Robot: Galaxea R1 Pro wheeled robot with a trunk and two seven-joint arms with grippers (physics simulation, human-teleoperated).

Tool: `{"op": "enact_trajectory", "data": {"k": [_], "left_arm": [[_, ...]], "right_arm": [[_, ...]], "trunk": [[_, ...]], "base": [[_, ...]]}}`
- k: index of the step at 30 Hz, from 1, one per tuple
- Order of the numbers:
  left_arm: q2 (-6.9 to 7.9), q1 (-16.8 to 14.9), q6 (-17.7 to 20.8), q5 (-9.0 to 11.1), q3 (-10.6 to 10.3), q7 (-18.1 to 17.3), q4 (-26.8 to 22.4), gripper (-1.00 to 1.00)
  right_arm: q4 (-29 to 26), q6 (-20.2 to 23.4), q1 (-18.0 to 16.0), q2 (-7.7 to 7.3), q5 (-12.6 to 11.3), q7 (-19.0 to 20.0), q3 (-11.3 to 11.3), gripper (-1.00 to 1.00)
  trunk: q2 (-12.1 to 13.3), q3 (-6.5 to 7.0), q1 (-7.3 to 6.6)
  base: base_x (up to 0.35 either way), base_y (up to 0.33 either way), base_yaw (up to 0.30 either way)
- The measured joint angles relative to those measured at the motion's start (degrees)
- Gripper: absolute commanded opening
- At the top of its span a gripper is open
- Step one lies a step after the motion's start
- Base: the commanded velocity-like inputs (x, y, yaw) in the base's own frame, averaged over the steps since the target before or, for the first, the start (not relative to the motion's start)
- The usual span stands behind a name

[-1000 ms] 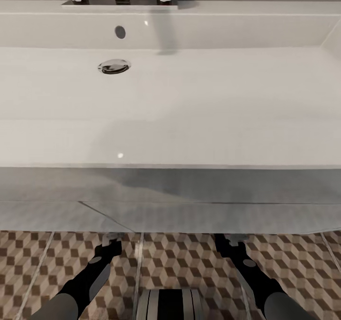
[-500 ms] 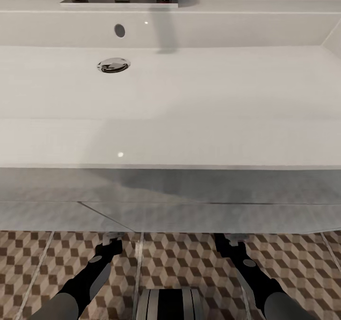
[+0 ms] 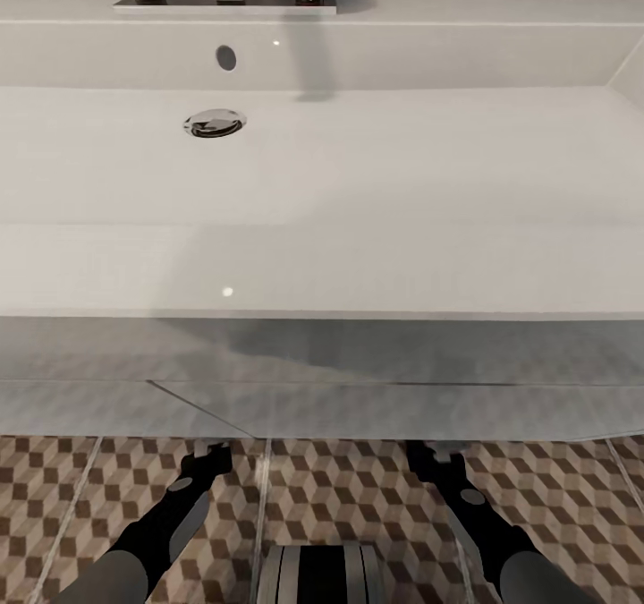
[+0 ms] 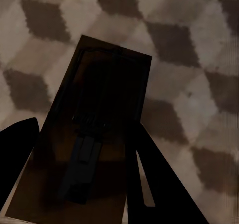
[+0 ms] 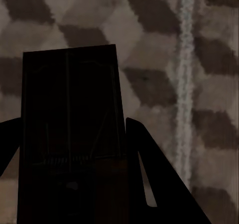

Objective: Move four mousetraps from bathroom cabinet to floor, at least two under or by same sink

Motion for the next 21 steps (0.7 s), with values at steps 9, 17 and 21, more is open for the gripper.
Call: {"op": "enact_trajectory", "data": {"k": [9,17,21], "left_arm": [[-0.01,0.0,-0.1,-0.2,0.0,0.1,-0.2,-1.0],[0.14,0.0,-0.1,-0.6,0.3,0.2,0.0,-1.0],[0.19,0.0,-0.1,-0.6,0.3,0.2,0.0,-1.0]], "right_arm": [[-0.3,-0.3,0.0,-0.34,-0.1,0.0,-0.2,-1.0],[-0.5,-2.5,0.0,-0.46,-0.2,-0.2,-0.3,-1.0],[-0.4,-3.8,0.0,-0.48,-0.2,-0.5,-0.3,-1.0]], "trunk": [[0.0,0.0,0.0],[0.0,0.0,0.0],[0.0,0.0,0.0]], "base": [[0.0,0.0,0.0],[0.0,0.0,0.0],[0.0,0.0,0.0]]}}
